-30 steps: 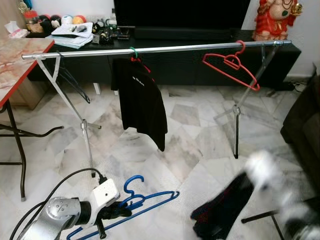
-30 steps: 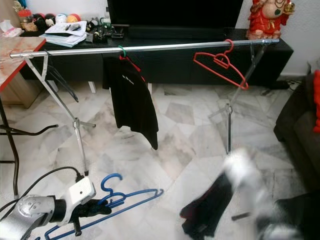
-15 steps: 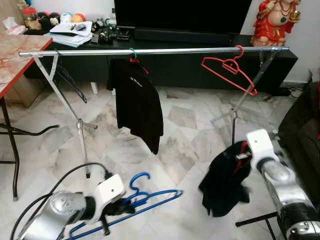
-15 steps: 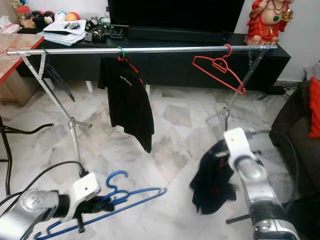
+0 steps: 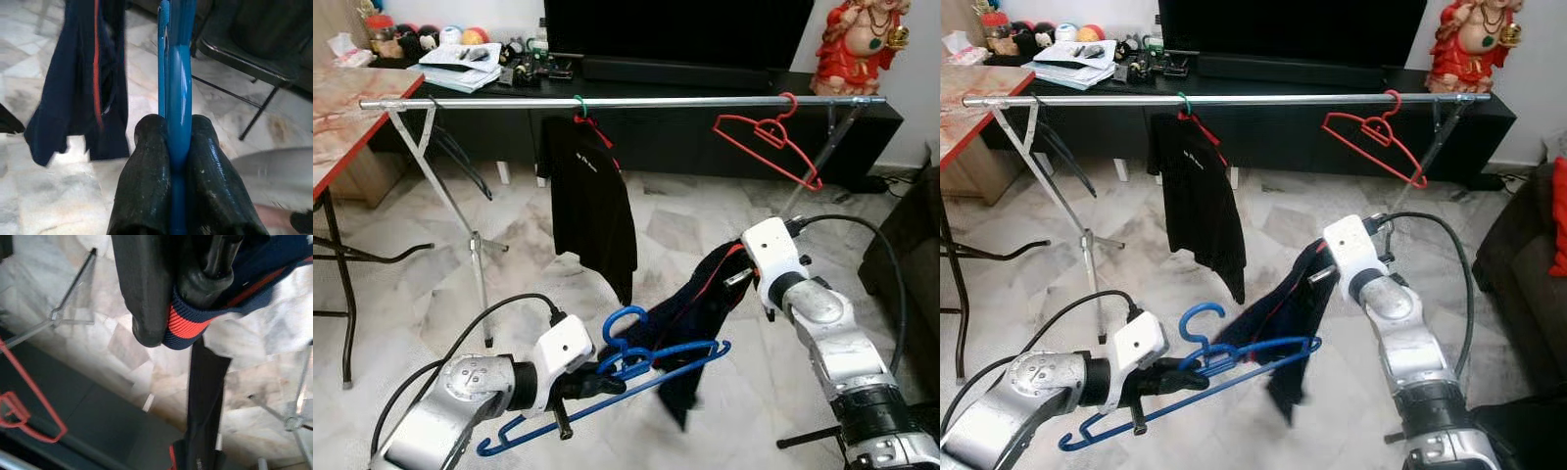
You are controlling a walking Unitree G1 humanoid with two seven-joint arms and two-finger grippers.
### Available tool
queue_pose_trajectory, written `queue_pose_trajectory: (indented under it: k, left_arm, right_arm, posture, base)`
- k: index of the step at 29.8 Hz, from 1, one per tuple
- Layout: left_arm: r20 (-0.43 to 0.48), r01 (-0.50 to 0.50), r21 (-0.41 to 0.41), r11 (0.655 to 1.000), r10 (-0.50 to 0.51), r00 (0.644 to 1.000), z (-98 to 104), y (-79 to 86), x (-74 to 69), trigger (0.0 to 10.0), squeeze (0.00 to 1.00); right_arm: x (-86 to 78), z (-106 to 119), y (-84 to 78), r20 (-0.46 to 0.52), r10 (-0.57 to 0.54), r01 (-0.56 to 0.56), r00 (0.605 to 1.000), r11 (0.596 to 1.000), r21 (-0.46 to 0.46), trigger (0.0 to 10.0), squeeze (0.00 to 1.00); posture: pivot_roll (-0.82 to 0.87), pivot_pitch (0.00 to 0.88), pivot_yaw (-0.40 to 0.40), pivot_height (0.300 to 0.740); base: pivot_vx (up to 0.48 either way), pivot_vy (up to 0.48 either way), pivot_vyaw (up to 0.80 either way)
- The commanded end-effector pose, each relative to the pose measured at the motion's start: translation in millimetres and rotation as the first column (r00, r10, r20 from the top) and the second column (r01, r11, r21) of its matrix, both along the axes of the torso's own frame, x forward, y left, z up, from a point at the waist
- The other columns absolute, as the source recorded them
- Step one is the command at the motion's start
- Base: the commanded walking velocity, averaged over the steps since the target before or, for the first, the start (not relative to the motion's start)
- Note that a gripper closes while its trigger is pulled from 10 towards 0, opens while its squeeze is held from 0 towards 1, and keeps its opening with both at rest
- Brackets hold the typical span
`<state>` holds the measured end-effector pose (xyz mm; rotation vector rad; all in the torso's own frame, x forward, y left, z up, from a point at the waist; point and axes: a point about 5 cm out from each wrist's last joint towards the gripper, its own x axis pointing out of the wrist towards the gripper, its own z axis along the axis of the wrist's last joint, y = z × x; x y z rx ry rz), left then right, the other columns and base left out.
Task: Hang hanger
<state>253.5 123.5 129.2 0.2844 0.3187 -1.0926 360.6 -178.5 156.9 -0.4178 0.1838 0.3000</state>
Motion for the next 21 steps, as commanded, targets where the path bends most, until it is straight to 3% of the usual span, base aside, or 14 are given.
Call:
queue_pose_trajectory:
  k: [1,7,17,21]
  left_arm:
    - [0.063,-0.032,0.024,0.999,0.03,0.998,3.5,-4.6,6.6,10.0,0.0]
    - [0.067,-0.04,0.071,0.997,0.035,0.997,4.0,-0.4,7.6,10.0,0.0]
    - [0.08,-0.089,0.173,0.981,0.076,0.994,4.4,23.4,9.4,10.0,0.0]
    - [0.098,-0.112,0.16,0.981,0.097,0.99,7.5,24.9,12.8,10.0,0.0]
  right_arm:
    - [-2.5,7.8,9.3,0.021,0.031,-0.031,0.999,0.999,0.012,10.0,0.0]
    - [-6.5,9.0,13.9,0.002,0.038,-0.038,0.999,0.999,0.012,10.0,0.0]
    - [-9.5,8.9,14.0,-0.017,0.027,-0.026,0.999,1.0,0.013,10.0,0.0]
    - [-9.3,9.5,15.0,-0.019,0.026,-0.025,0.999,1.0,0.015,10.0,0.0]
  posture:
    - [-0.01,0.078,-0.085,0.74]
    - [-0.01,0.092,-0.091,0.74]
    - [-0.01,0.115,-0.086,0.74]
    - [0.0,0.117,-0.085,0.74]
  base:
    - [0.0,0.0,0.0]
    - [0.0,0.0,0.0]
    - [0.0,0.0,0.0]
    - [0.0,0.0,0.0]
